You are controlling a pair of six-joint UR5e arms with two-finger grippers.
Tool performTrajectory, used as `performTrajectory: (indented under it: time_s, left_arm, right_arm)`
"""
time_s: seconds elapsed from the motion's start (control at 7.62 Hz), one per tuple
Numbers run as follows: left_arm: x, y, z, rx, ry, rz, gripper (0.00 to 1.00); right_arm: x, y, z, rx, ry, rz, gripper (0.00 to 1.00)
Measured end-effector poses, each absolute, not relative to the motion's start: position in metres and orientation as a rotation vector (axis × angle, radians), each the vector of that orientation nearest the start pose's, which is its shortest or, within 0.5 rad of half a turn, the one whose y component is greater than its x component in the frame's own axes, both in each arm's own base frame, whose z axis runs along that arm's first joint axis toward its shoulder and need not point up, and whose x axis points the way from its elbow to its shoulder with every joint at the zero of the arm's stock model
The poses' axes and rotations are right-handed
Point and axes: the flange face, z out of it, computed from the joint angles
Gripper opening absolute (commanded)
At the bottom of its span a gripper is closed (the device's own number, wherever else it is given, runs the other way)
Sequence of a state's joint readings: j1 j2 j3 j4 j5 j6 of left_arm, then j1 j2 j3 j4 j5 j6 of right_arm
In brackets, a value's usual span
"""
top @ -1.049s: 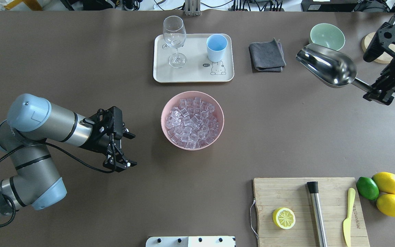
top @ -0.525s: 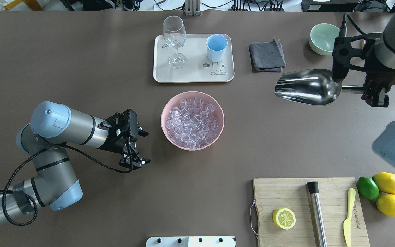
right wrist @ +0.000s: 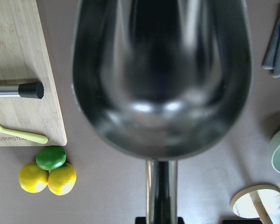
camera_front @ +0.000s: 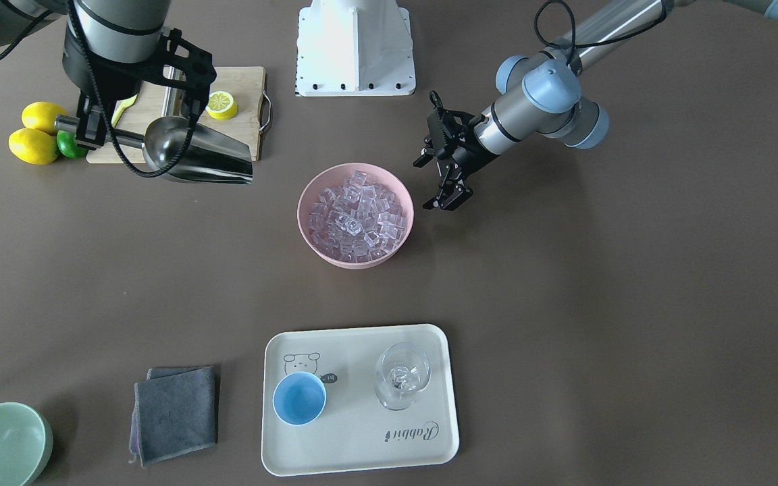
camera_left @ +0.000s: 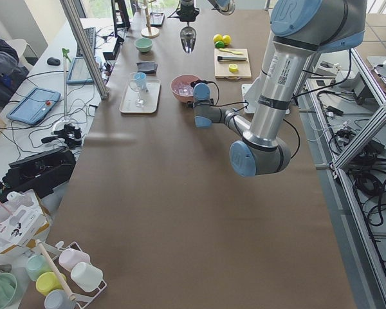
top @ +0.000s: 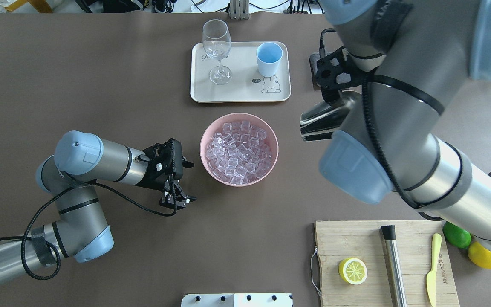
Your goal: Put ice in cup with scoop
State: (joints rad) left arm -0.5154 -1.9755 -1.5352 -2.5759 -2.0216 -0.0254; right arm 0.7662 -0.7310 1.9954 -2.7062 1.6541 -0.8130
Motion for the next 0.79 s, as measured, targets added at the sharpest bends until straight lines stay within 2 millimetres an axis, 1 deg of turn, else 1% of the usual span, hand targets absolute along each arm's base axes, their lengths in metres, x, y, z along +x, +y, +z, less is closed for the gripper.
performTrajectory:
  time_s: [0.13, 0.26, 0.39, 0.52, 0.66, 0.79]
  left_arm:
    - [0.517, -0.397, 0.329, 1.03, 1.082, 1.149, 1.0]
    - [0.521, -0.399, 0.329, 1.028, 1.077, 1.143, 1.0]
    - [0.522, -0.402, 0.33, 1.028, 1.07, 1.137, 1.0]
    - [0.523, -0.403, 0.33, 1.031, 1.063, 1.13, 1.0]
    - [0.523, -0.404, 0.33, 1.034, 1.058, 1.125, 1.0]
    - [0.523, -0.405, 0.33, 1.035, 1.056, 1.123, 1.0]
  right_arm:
    - [-0.338, -0.476, 0.142, 0.096, -0.05, -1.663, 0.0]
    - [-0.372, -0.483, 0.133, 0.043, -0.008, -1.701, 0.0]
    - [-0.409, -0.478, 0.128, 0.002, 0.031, -1.745, 0.0]
    - [-0.438, -0.467, 0.127, -0.024, 0.061, -1.775, 0.0]
    - [-0.461, -0.458, 0.13, -0.05, 0.08, -1.794, 0.0]
    - [-0.477, -0.455, 0.133, -0.064, 0.088, -1.796, 0.0]
